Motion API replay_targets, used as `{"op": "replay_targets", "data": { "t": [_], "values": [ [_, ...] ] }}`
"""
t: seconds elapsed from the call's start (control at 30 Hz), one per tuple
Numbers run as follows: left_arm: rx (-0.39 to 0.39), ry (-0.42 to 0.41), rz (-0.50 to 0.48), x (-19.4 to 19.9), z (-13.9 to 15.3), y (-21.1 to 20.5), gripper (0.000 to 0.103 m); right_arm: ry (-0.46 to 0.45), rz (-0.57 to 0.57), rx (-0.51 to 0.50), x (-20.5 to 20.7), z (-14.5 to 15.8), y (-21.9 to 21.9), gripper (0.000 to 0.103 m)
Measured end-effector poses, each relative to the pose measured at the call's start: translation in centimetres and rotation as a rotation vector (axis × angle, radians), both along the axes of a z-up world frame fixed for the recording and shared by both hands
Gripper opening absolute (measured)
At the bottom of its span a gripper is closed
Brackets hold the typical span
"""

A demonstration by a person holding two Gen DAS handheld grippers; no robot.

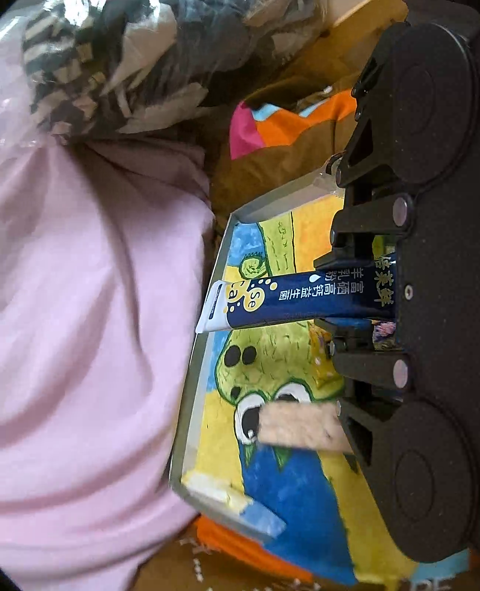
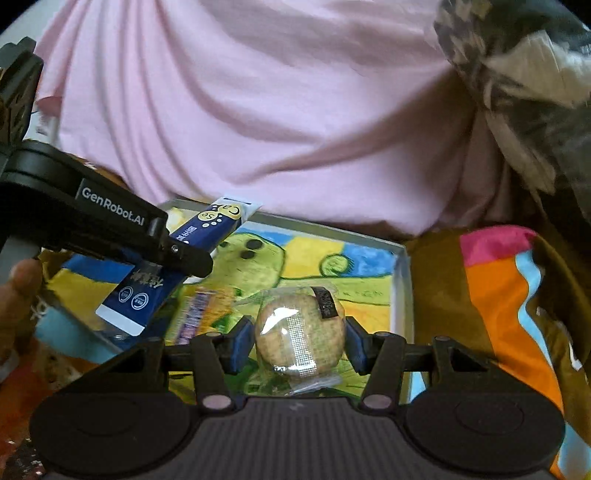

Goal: Organize snacks
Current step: 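Carry the bun and milk stick into the tray and release them, then withdraw both tools from the tray back over the remaining snacks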

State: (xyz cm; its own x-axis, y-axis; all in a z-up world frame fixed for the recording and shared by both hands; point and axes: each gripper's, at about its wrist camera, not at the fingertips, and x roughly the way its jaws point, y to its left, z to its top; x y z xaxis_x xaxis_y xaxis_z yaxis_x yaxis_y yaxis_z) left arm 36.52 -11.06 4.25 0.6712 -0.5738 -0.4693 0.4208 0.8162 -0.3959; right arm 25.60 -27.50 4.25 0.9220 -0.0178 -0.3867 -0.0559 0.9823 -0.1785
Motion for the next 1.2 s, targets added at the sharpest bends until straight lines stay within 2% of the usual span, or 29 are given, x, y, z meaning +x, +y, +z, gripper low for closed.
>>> {"op": "replay_targets", "data": {
  "t": [0.2,0.37,0.57,0.63,0.73,0.8,0.83,0.9,1.0,1.07,1.2],
  "values": [
    [0.083,0.01,0.011,1.2,-1.3,-2.4,0.027,0.044,-0.025,0.016,1.2,-1.4,-1.0,0.057],
    [0.098,0.037,0.019,1.5,-2.3,-2.8,0.027,0.08,-0.043,0.024,1.5,-2.2,-1.1,0.057],
    [0.137,0.031,0.003,1.1,-2.7,-3.0,0.028,0.11,-0.055,0.028,1.8,-2.7,-1.0,0.056],
    [0.143,0.024,0.008,1.0,-2.6,-3.0,0.033,0.109,-0.06,0.021,1.9,-2.7,-0.8,0.057],
    [0.143,0.017,0.018,0.8,-2.1,-2.8,0.047,0.106,-0.062,0.015,1.6,-2.4,-0.6,0.061],
    [0.136,0.0,0.03,0.4,-1.6,-2.4,0.063,0.092,-0.059,0.009,1.3,-2.2,-0.5,0.073],
    [0.13,-0.014,0.04,0.0,-1.3,-2.1,0.068,0.08,-0.06,0.006,0.9,-2.0,-0.4,0.075],
    [0.125,-0.041,0.063,-0.8,-0.7,-1.4,0.083,0.057,-0.062,0.008,0.2,-1.5,-0.3,0.081],
    [0.132,-0.092,0.084,-2.2,0.5,-0.4,0.098,0.022,-0.07,0.038,-1.4,-0.8,-0.3,0.087],
    [0.139,-0.143,0.098,-3.4,1.4,0.3,0.102,-0.001,-0.077,0.064,-2.6,-0.2,-0.2,0.092],
    [0.176,-0.237,0.134,-6.4,3.0,1.6,0.102,-0.055,-0.087,0.111,-5.1,1.0,0.0,0.102]
  ]
}}
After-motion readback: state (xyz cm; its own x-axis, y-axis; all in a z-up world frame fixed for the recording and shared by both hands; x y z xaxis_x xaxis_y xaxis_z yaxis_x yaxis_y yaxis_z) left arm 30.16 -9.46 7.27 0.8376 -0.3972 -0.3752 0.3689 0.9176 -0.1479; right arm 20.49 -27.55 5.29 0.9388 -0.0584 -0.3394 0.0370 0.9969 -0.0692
